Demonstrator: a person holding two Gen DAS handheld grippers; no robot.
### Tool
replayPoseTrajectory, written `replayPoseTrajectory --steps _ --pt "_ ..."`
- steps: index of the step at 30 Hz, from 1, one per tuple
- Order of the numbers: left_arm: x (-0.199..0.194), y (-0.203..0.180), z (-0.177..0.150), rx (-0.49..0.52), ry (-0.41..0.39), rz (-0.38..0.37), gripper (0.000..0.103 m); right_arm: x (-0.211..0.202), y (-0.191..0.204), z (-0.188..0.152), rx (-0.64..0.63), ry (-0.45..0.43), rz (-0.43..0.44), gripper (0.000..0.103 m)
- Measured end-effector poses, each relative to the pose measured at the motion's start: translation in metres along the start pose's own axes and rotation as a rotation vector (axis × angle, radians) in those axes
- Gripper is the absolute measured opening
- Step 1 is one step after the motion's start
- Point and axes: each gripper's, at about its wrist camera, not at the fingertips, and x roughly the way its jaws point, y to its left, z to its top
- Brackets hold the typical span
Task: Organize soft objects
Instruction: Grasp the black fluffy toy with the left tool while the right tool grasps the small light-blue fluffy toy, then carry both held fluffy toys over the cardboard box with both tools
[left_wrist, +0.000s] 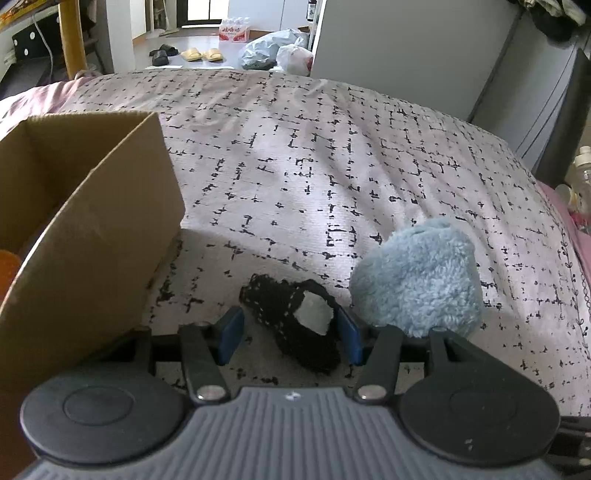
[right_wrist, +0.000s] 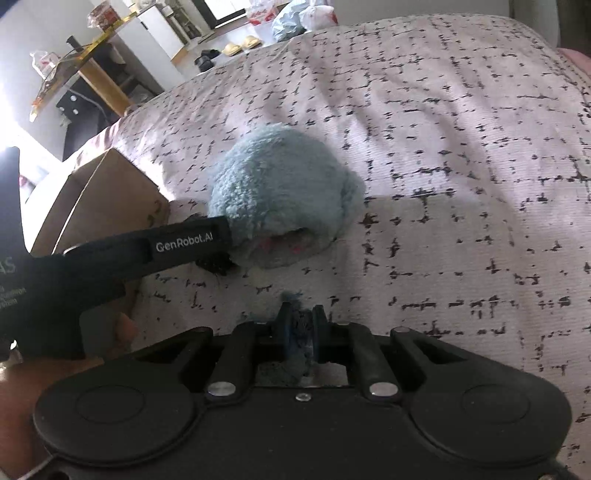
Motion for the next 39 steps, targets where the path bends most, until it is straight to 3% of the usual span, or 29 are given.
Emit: replayPoseTrajectory --steps 2,4,7,19,27,39 --pt "0.0 0.0 0.0 0.002 -0.003 -0.011 0.048 0.0 -0.002 0.0 0.008 -0.004 -0.005 0.011" --pt "-0.002 0.001 -0.001 -0.005 0.001 -0.033 0.032 -0.001 -0.002 0.0 0.011 -0.008 -0.006 0.011" --pt "-0.01 0.001 -0.003 -0.003 -0.01 -0.043 0.02 -0.004 -0.001 0.001 0.012 -0.019 -0.005 0.011" --pt "-0.066 0.007 -0.011 -0.023 -0.064 -0.039 0.019 -0.033 -0.007 -0.004 0.093 -0.119 0.084 0.011" --pt "-0.127 0.024 -0.005 -0.051 -0.099 -0.055 0.019 -0.065 0.001 -0.006 0.146 -0.185 0.167 0.011" --pt "-0.177 0.06 -0.001 -0.113 -0.165 -0.07 0.02 -0.097 0.031 -0.013 0.11 -0.232 0.144 0.011"
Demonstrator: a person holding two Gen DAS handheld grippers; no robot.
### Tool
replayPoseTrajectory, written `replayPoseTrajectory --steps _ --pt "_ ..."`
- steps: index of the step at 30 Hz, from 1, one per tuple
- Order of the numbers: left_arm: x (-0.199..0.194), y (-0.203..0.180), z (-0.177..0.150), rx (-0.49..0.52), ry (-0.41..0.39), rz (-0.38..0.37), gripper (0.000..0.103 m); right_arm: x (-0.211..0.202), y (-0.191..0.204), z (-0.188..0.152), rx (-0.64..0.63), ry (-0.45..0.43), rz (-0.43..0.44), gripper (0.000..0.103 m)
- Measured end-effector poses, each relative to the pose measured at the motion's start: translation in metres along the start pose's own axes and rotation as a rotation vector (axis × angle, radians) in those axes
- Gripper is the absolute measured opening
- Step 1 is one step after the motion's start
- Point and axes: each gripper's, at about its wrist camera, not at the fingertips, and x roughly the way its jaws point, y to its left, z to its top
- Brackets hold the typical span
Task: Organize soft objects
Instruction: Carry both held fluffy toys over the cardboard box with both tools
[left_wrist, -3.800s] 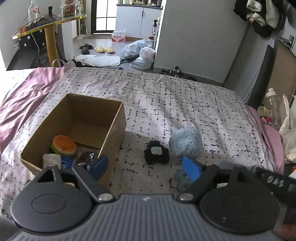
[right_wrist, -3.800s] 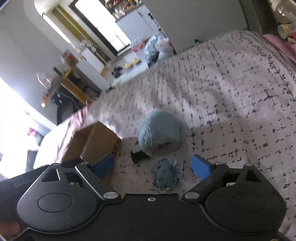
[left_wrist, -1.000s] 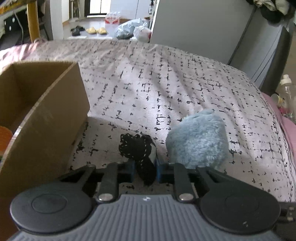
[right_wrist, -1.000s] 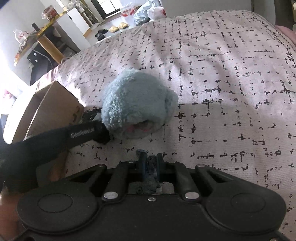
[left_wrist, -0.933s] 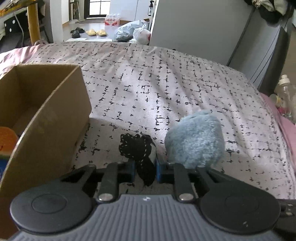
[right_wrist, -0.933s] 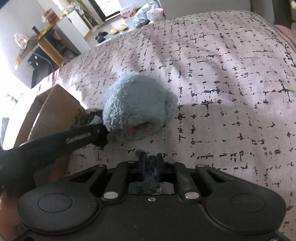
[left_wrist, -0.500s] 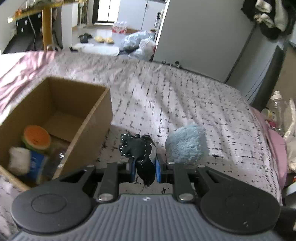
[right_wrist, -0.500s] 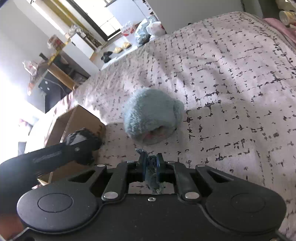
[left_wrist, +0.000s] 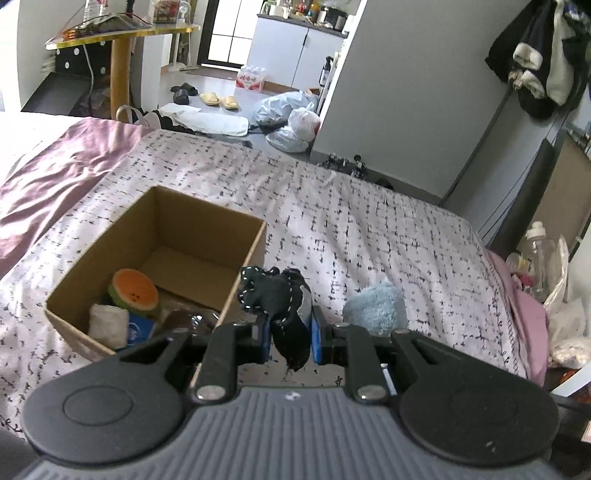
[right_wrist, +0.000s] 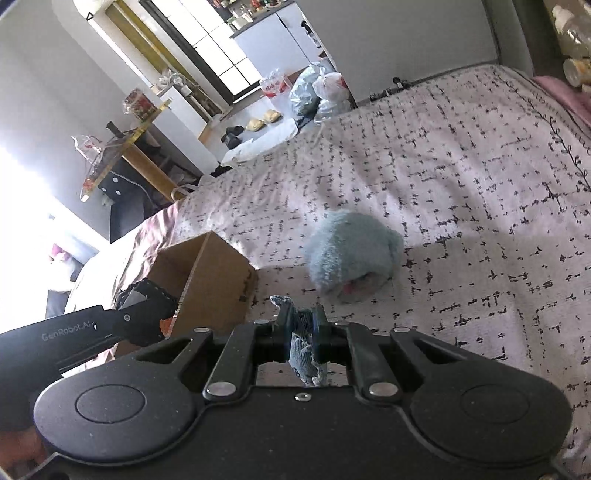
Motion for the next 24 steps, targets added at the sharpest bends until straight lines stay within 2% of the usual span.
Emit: replayPoseTrajectory --steps 15,24 --pt "-0.031 0.042 0.014 -0.061 -0.057 -0.048 0.02 -0.016 0.063 0.011 -0.073 -0.087 0.004 0.011" --pt "-0.037 0.075 0.022 -0.109 -0.067 -0.057 0.02 -0.007 0.099 0.011 -0.123 -0.092 0.009 0.011"
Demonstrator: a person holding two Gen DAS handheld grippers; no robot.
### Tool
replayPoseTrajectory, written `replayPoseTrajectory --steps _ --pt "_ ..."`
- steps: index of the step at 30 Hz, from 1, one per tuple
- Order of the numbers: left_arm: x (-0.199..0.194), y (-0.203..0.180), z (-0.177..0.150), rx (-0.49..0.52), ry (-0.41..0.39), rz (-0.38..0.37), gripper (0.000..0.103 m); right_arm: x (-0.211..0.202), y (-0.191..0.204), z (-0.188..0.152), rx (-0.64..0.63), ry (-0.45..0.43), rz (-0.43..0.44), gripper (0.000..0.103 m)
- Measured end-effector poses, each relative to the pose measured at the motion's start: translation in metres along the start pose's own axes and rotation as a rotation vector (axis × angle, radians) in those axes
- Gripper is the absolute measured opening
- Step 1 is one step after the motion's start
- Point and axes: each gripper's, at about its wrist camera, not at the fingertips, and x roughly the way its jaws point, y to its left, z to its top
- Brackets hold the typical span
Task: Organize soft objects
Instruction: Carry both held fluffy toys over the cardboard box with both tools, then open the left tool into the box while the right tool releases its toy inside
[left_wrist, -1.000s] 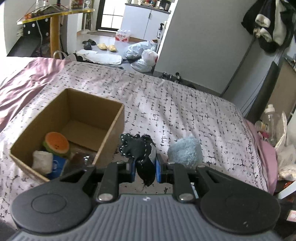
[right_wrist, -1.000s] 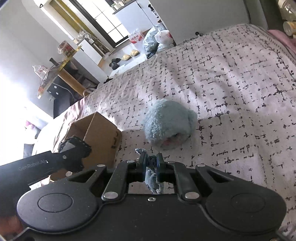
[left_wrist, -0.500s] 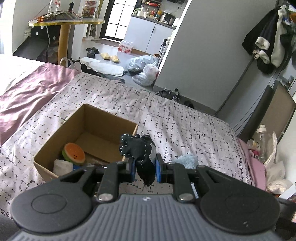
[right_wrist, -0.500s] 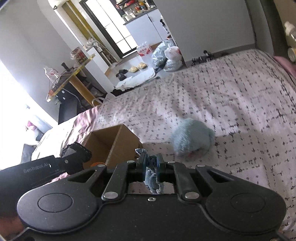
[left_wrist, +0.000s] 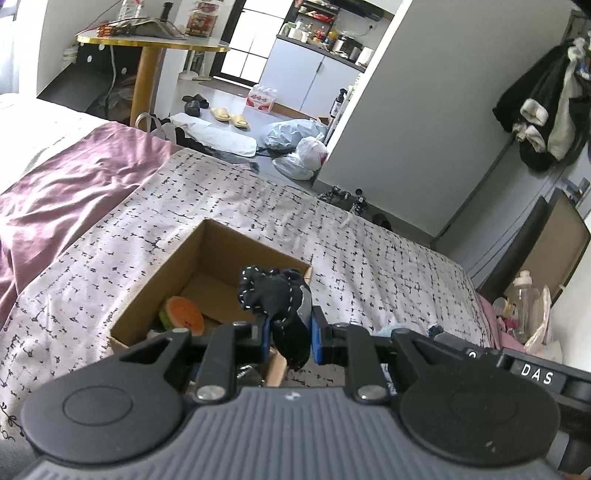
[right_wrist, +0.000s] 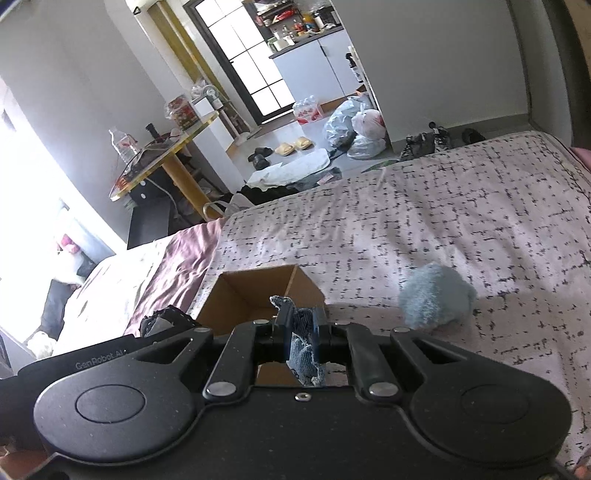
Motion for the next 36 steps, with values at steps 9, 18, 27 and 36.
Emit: replayPoseTrajectory --steps 9,18,27,36 --pt "0.005 0.029 0.009 -0.05 0.01 0.014 0.02 0.017 0.027 0.0 -0.023 0.01 -0.005 0.011" --pt "0.023 0.063 0.018 -0.098 0.033 0.043 0.02 0.045 0.048 0.002 -0.035 0.033 0.001 0.011" --pt "0.053 0.076 0.029 -0.124 0.076 0.043 0.022 0.076 0.062 0.008 -0.049 0.069 0.0 0.011" --pt "0.068 0.079 0.038 -0.136 0.114 0.039 0.045 0.098 0.067 0.014 -0.042 0.086 -0.005 0.011"
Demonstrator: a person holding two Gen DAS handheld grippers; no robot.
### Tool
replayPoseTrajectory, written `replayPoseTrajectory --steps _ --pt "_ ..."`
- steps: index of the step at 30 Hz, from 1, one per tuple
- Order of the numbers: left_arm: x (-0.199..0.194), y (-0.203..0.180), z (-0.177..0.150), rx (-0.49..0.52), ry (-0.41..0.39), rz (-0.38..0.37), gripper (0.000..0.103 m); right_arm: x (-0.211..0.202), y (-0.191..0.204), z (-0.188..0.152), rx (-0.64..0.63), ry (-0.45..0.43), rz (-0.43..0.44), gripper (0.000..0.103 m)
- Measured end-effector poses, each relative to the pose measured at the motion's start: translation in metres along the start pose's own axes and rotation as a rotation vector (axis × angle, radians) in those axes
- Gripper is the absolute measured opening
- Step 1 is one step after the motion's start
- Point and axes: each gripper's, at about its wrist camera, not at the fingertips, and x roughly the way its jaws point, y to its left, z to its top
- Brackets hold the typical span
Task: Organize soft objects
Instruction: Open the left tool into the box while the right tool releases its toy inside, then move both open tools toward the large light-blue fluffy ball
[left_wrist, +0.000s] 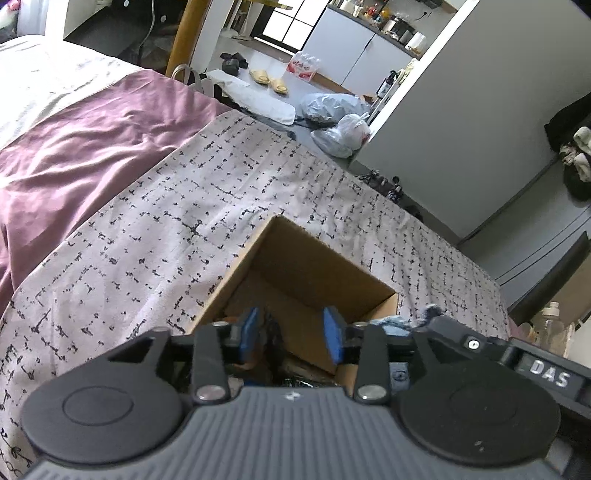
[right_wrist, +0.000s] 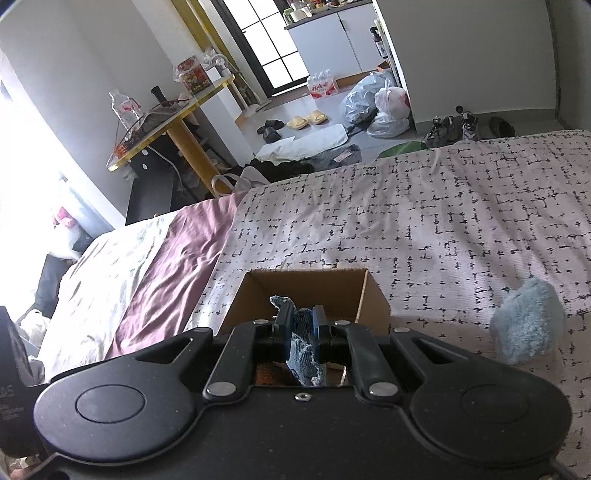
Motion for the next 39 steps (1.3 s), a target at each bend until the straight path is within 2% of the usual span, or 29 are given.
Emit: replayPoseTrajectory --steps 5,7,8,10,11,15,18,20,24,27,28,30,36,39 --pt "-0.007 0.014 0.006 -0.023 -0.013 0.032 0.049 0.008 0.004 0.0 0.009 0.004 0.009 0.011" --pt "-0.011 0.019 0.006 -0.024 -0.019 0.05 0.049 0.009 0.006 0.0 0.016 -0.004 0.009 0.015" --pt "-0.013 0.019 0.006 -0.021 -0.021 0.059 0.049 0.009 0.005 0.0 0.024 -0.005 0.003 0.019" --pt "-0.018 0.02 0.006 -0.017 -0.023 0.071 0.049 0.007 0.001 0.0 0.053 -0.003 0.002 0.043" --pt "-0.019 0.02 0.006 -0.015 -0.024 0.072 0.049 0.004 -0.001 -0.001 0.065 -0.01 0.004 0.047" --pt "-0.028 0.013 0.004 0.007 -0.036 0.077 0.054 -0.009 -0.004 -0.002 0.045 -0.018 -0.002 0.049" --pt "-0.034 0.005 0.001 0.032 -0.048 0.076 0.059 -0.023 -0.006 -0.004 0.022 -0.032 0.001 0.058" --pt "-0.038 0.0 -0.001 0.042 -0.05 0.077 0.062 -0.031 -0.01 -0.004 0.015 -0.045 -0.005 0.06" --pt "-0.045 -0.011 -0.008 0.061 -0.054 0.084 0.072 -0.046 -0.023 -0.008 0.04 -0.055 -0.016 0.065" --pt "-0.05 -0.021 -0.013 0.09 -0.068 0.099 0.079 -0.056 -0.029 -0.012 0.033 -0.066 -0.02 0.074" --pt "-0.053 -0.026 -0.016 0.118 -0.083 0.117 0.08 -0.06 -0.03 -0.013 0.028 -0.071 -0.018 0.079" --pt "-0.057 -0.033 -0.018 0.155 -0.099 0.138 0.082 -0.068 -0.033 -0.014 0.016 -0.079 -0.014 0.083" --pt "-0.066 -0.048 -0.025 0.175 -0.104 0.154 0.09 -0.084 -0.048 -0.017 0.002 -0.085 -0.001 0.09" --pt "-0.067 -0.057 -0.032 0.197 -0.088 0.157 0.091 -0.091 -0.055 -0.02 -0.001 -0.089 0.018 0.096"
